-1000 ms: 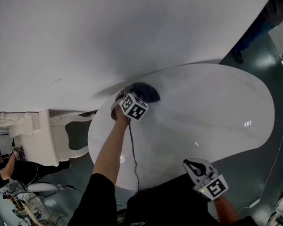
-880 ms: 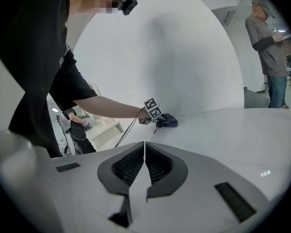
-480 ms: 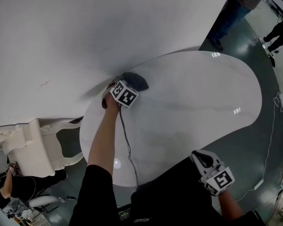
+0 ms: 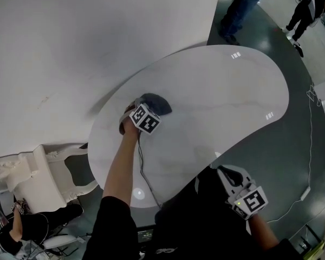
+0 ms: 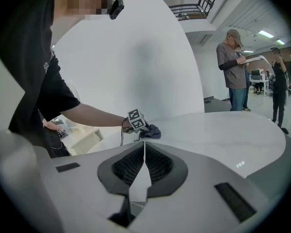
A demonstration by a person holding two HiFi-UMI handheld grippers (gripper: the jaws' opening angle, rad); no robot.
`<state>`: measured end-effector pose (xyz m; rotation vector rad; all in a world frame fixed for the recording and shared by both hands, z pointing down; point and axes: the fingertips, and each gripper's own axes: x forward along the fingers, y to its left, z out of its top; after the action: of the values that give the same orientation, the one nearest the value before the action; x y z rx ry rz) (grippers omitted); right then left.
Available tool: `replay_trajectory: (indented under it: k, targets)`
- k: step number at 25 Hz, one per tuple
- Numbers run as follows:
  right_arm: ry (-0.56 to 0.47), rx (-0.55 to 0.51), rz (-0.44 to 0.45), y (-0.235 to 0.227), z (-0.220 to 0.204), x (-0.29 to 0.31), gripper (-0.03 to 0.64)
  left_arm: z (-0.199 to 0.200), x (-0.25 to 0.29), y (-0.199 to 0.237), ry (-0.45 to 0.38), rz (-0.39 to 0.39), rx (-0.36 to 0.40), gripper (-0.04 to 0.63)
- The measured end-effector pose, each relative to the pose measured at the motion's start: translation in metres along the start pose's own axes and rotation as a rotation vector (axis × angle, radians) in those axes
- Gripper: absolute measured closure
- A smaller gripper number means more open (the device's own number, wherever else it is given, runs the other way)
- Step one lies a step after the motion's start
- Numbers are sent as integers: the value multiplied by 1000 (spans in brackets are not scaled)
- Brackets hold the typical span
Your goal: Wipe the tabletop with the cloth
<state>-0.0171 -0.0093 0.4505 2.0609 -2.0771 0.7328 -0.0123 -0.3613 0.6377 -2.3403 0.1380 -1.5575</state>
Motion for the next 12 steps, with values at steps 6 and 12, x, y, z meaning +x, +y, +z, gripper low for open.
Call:
replay_trajectory:
  k: [6, 12]
  targets:
    - [-15, 6, -12, -17, -11, -26, 603, 13, -13, -55, -1, -16, 20, 488]
    - [-35, 16, 16, -39, -27, -66, 603, 24, -28, -116, 35, -16, 15, 488]
